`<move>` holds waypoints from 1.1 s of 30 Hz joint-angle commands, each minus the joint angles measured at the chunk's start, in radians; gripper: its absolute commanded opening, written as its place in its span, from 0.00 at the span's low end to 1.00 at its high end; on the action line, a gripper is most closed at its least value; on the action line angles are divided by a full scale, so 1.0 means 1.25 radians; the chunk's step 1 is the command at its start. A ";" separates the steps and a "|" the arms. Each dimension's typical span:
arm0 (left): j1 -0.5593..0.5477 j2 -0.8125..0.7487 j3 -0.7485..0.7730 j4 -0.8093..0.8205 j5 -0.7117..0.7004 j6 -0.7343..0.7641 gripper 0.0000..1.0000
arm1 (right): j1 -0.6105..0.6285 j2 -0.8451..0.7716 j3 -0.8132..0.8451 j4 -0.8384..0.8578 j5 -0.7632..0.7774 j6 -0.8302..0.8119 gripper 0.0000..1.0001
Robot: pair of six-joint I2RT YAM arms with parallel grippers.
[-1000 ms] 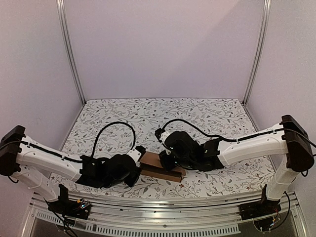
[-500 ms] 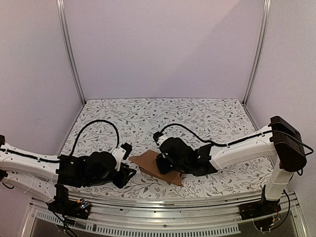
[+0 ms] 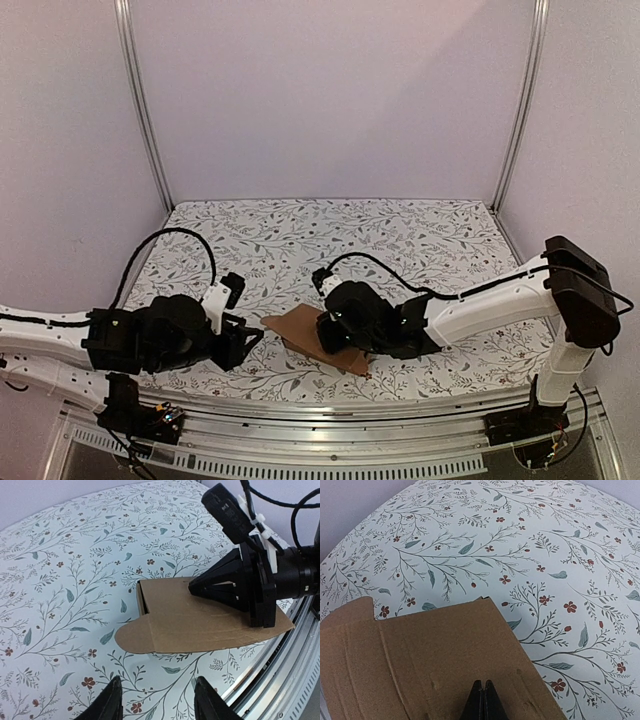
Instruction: Fold the paper box
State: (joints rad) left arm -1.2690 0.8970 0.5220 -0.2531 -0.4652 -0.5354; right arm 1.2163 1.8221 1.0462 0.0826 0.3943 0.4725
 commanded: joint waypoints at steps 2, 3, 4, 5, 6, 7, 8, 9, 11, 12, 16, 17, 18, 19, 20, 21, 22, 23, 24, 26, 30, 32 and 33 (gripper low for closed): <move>0.016 0.041 0.051 -0.013 -0.041 0.065 0.48 | 0.006 0.035 -0.047 -0.073 0.002 0.004 0.01; 0.029 0.047 0.059 -0.014 -0.038 0.070 0.49 | 0.005 0.033 -0.050 -0.073 0.002 0.005 0.01; 0.044 0.051 0.063 -0.011 -0.028 0.076 0.49 | 0.005 0.031 -0.053 -0.073 0.002 0.005 0.01; 0.061 0.053 0.066 -0.005 -0.013 0.081 0.49 | 0.005 0.029 -0.055 -0.073 0.001 0.005 0.01; 0.080 0.054 0.067 0.005 0.003 0.087 0.49 | 0.005 0.026 -0.058 -0.073 0.001 0.006 0.01; 0.098 0.054 0.067 0.014 0.019 0.093 0.49 | 0.006 0.024 -0.060 -0.073 0.002 0.006 0.01; 0.117 0.055 0.065 0.025 0.038 0.101 0.49 | 0.005 0.020 -0.063 -0.073 0.004 0.006 0.01; 0.138 0.055 0.065 0.032 0.053 0.103 0.49 | 0.005 0.014 -0.067 -0.073 0.005 0.005 0.01; 0.186 0.059 0.062 0.049 0.099 0.105 0.49 | 0.006 0.007 -0.068 -0.073 0.007 0.002 0.01; 0.206 0.060 0.062 0.058 0.121 0.106 0.49 | 0.005 0.003 -0.069 -0.073 0.007 0.001 0.01; 0.270 0.075 0.059 0.092 0.176 0.092 0.51 | 0.006 -0.015 -0.074 -0.073 0.010 -0.004 0.01; 0.290 0.084 0.059 0.097 0.196 0.083 0.51 | 0.005 -0.020 -0.075 -0.073 0.012 -0.005 0.02; 0.312 0.096 0.054 0.108 0.220 0.071 0.51 | 0.005 -0.023 -0.076 -0.073 0.013 -0.005 0.02; 0.333 0.109 0.048 0.126 0.253 0.057 0.50 | 0.005 -0.025 -0.076 -0.073 0.012 -0.007 0.02; 0.357 0.122 0.038 0.149 0.295 0.045 0.47 | 0.006 -0.028 -0.075 -0.073 0.012 -0.007 0.02; 0.386 0.135 0.028 0.174 0.338 0.033 0.45 | 0.006 -0.032 -0.075 -0.073 0.013 -0.009 0.02; 0.404 0.150 0.018 0.203 0.381 0.017 0.44 | 0.005 -0.034 -0.075 -0.073 0.014 -0.010 0.02; 0.421 0.166 0.008 0.239 0.416 0.005 0.43 | 0.006 -0.035 -0.075 -0.073 0.015 -0.012 0.02; 0.434 0.182 0.000 0.264 0.452 -0.006 0.42 | 0.005 -0.036 -0.075 -0.073 0.016 -0.012 0.02; 0.454 0.220 -0.007 0.307 0.514 -0.024 0.40 | 0.005 -0.039 -0.076 -0.073 0.017 -0.013 0.02; 0.460 0.318 0.007 0.343 0.610 -0.037 0.36 | 0.006 -0.041 -0.076 -0.073 0.018 -0.014 0.02; 0.466 0.350 0.002 0.372 0.651 -0.051 0.35 | 0.006 -0.042 -0.077 -0.073 0.021 -0.012 0.02; 0.471 0.364 -0.003 0.390 0.669 -0.060 0.35 | 0.006 -0.042 -0.077 -0.073 0.021 -0.012 0.02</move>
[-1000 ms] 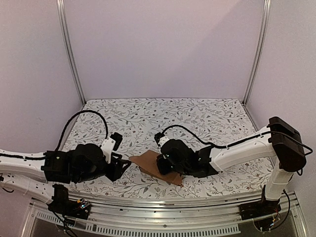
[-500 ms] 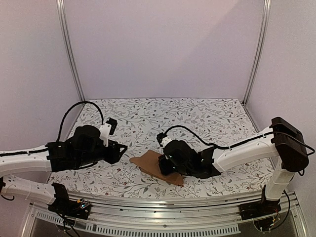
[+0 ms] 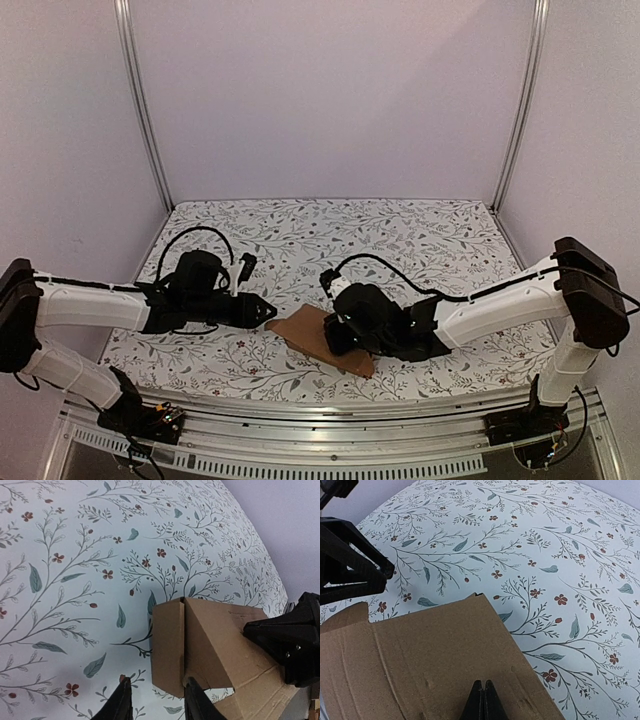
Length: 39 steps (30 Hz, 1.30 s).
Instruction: Fold the paper box
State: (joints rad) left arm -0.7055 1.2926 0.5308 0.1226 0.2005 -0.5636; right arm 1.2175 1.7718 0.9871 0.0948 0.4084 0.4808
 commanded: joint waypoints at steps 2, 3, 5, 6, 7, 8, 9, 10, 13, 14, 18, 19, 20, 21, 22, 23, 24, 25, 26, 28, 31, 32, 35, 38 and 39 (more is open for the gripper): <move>0.031 0.074 -0.011 0.103 0.160 -0.049 0.33 | 0.004 -0.005 -0.031 -0.083 0.012 -0.017 0.02; 0.035 0.086 -0.011 0.105 0.168 -0.051 0.32 | 0.005 -0.006 -0.032 -0.083 0.011 -0.017 0.02; 0.039 0.105 -0.011 0.121 0.194 -0.057 0.32 | 0.005 -0.006 -0.032 -0.083 0.012 -0.016 0.02; 0.039 0.114 -0.010 0.129 0.206 -0.060 0.31 | 0.005 -0.006 -0.034 -0.083 0.014 -0.016 0.02; 0.039 0.124 -0.007 0.131 0.219 -0.063 0.31 | 0.005 -0.007 -0.034 -0.083 0.014 -0.016 0.02; 0.039 0.134 -0.003 0.128 0.228 -0.064 0.31 | 0.004 -0.006 -0.034 -0.082 0.016 -0.015 0.02; 0.039 0.144 0.002 0.125 0.237 -0.066 0.30 | 0.005 -0.007 -0.034 -0.082 0.017 -0.016 0.02; 0.039 0.153 0.006 0.121 0.246 -0.067 0.30 | 0.004 -0.007 -0.034 -0.083 0.018 -0.017 0.02; 0.039 0.180 0.019 0.110 0.267 -0.067 0.27 | 0.005 -0.007 -0.032 -0.083 0.019 -0.016 0.02; 0.039 0.187 0.023 0.107 0.273 -0.068 0.26 | 0.005 -0.006 -0.031 -0.083 0.019 -0.015 0.02; 0.037 0.203 0.030 0.108 0.291 -0.070 0.24 | 0.005 0.000 -0.029 -0.083 0.018 -0.015 0.02; 0.037 0.202 0.031 0.112 0.294 -0.070 0.24 | 0.005 0.000 -0.028 -0.083 0.018 -0.015 0.02; 0.037 0.202 0.032 0.113 0.298 -0.070 0.24 | 0.004 0.001 -0.028 -0.083 0.018 -0.015 0.02; 0.036 0.203 0.034 0.114 0.302 -0.069 0.24 | 0.005 0.002 -0.027 -0.083 0.017 -0.015 0.02; 0.036 0.205 0.036 0.114 0.306 -0.068 0.24 | 0.004 0.003 -0.026 -0.083 0.017 -0.014 0.02; 0.035 0.207 0.039 0.114 0.309 -0.067 0.24 | 0.005 0.004 -0.026 -0.083 0.018 -0.015 0.02; 0.033 0.211 0.042 0.113 0.313 -0.065 0.24 | 0.005 0.004 -0.026 -0.083 0.019 -0.014 0.02; 0.030 0.216 0.044 0.112 0.316 -0.064 0.24 | 0.005 0.004 -0.026 -0.083 0.020 -0.015 0.02; 0.028 0.222 0.047 0.112 0.319 -0.064 0.24 | 0.004 0.005 -0.026 -0.083 0.021 -0.014 0.02; 0.021 0.235 0.052 0.112 0.324 -0.062 0.24 | 0.005 0.006 -0.025 -0.083 0.020 -0.015 0.02; 0.009 0.259 0.059 0.120 0.331 -0.063 0.24 | 0.005 0.006 -0.025 -0.083 0.019 -0.015 0.02; 0.006 0.264 0.059 0.125 0.332 -0.065 0.24 | 0.005 0.007 -0.025 -0.083 0.019 -0.014 0.02; -0.002 0.270 0.062 0.133 0.330 -0.068 0.24 | 0.005 0.006 -0.027 -0.083 0.018 -0.014 0.02; -0.007 0.275 0.072 0.129 0.330 -0.064 0.24 | 0.005 0.008 -0.029 -0.083 0.019 -0.013 0.02; -0.009 0.277 0.076 0.124 0.329 -0.064 0.24 | 0.005 0.009 -0.028 -0.083 0.018 -0.013 0.02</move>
State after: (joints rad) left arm -0.6960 1.6218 0.5945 0.2718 0.5953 -0.6479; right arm 1.2175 1.7611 0.9726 0.0566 0.4210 0.4767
